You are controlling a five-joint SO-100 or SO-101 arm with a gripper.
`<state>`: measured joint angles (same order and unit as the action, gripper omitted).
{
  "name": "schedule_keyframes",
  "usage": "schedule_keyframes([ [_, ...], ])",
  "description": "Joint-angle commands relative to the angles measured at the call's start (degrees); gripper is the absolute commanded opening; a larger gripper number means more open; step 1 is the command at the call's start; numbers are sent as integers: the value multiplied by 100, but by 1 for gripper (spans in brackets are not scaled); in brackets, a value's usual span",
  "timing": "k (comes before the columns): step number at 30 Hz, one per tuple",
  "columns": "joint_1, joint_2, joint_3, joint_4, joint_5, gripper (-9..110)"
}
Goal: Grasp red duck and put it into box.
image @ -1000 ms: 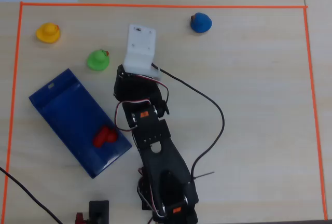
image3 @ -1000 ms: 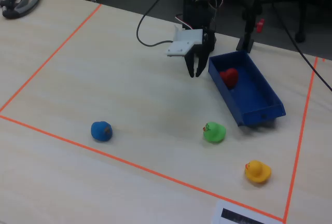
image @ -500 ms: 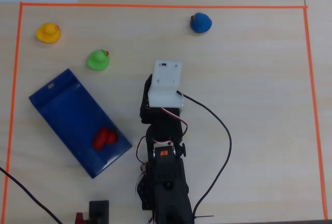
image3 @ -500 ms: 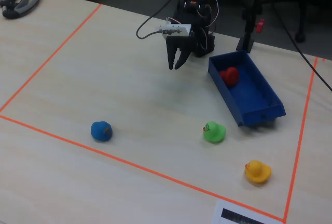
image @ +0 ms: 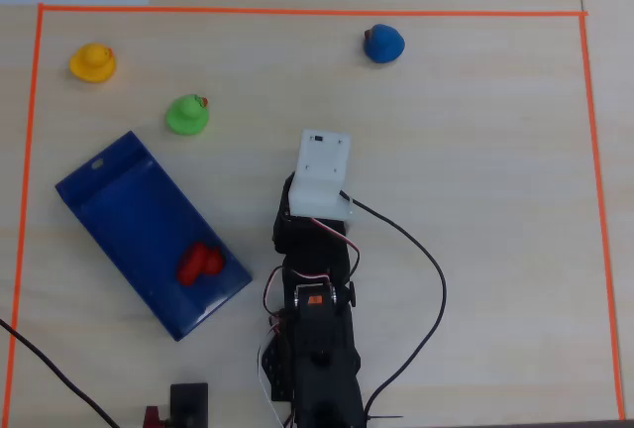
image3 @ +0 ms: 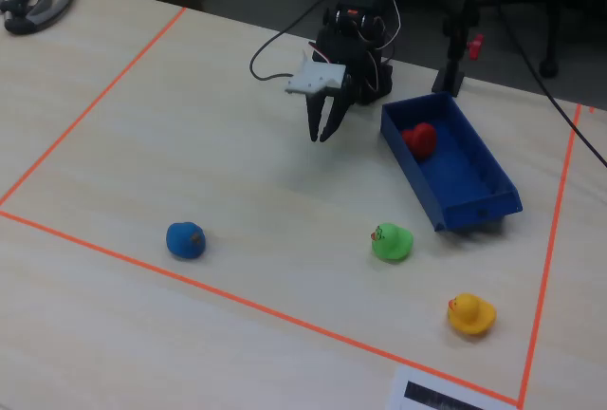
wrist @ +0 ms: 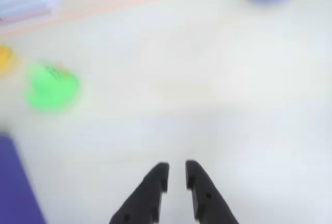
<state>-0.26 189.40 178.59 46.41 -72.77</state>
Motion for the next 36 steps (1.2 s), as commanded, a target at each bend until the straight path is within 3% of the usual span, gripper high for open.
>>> schedule_keyframes([
  [1, 18, 35, -44, 1125, -62, 0],
  [10, 18, 35, -35, 2874, -53, 4],
  [36, 18, 35, -35, 2856, 123, 2],
])
